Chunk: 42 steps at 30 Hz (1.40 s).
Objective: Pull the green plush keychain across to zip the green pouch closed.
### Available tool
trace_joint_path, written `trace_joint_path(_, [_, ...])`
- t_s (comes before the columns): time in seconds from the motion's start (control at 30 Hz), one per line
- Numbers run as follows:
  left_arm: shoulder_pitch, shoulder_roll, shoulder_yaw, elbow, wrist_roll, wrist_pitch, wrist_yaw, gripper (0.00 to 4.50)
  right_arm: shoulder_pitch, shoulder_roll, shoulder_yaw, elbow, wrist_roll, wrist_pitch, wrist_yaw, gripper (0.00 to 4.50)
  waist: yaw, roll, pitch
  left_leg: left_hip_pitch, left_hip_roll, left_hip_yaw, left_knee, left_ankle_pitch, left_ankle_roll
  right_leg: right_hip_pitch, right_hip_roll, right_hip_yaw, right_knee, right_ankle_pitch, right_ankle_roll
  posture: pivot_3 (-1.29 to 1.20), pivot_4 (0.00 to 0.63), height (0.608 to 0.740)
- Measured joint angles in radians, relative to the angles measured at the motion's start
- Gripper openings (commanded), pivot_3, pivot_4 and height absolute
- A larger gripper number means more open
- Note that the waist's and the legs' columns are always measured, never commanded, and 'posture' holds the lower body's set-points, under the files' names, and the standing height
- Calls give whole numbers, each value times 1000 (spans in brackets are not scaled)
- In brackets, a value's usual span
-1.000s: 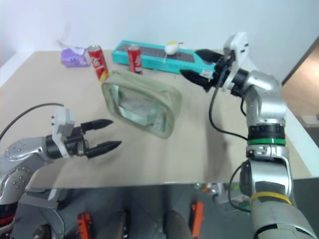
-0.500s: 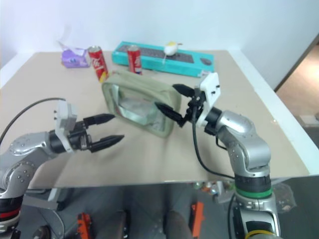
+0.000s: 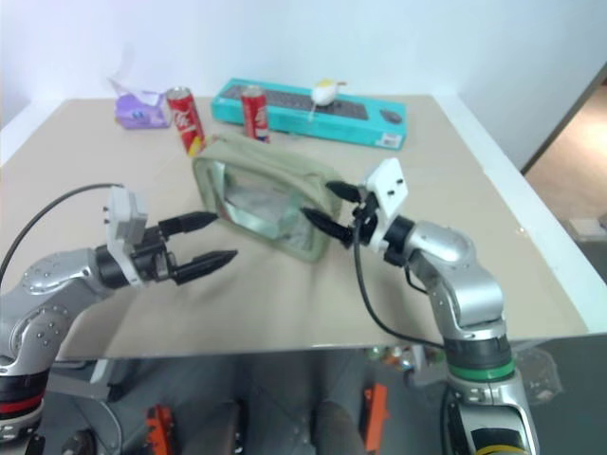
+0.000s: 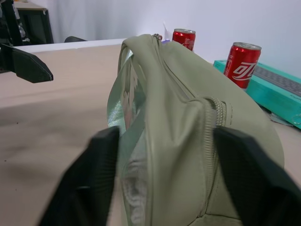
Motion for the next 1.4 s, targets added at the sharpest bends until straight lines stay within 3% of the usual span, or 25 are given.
trace_joint_path(0.17, [0,0,0,0,0,0,0,4500,0,0,9,1,-2,-6,1,202,0,0,0,0,0,0,0,0,0,0,0,0,0,0,0,0,150,740])
trace_joint_path(0.2, [0,0,0,0,0,0,0,4500,0,0,10,1,-3,-6,1,93,0,0,0,0,0,0,0,0,0,0,0,0,0,0,0,0,150,740])
trace_joint_path(0.53, [0,-1,-3,7,2,0,-2,4500,-2,-12,20,2,-11,-37,51,93,0,0,0,0,0,0,0,0,0,0,0,0,0,0,0,0,150,740])
trace_joint_path(0.8, [-11,-1,-10,34,5,0,-20,4500,-119,-123,-23,115,86,-87,307,93,0,0,0,0,0,0,0,0,0,0,0,0,0,0,0,0,150,740])
trace_joint_path(1.03, [-12,1,-10,34,8,0,-29,4500,-194,-182,-24,392,38,-276,516,93,0,0,0,0,0,0,0,0,0,0,0,0,0,0,0,0,150,740])
trace_joint_path(1.4, [2,15,2,29,6,1,-21,4500,-240,-148,-22,459,5,-395,509,93,0,0,1,0,0,0,0,0,0,0,0,0,0,0,0,0,150,740])
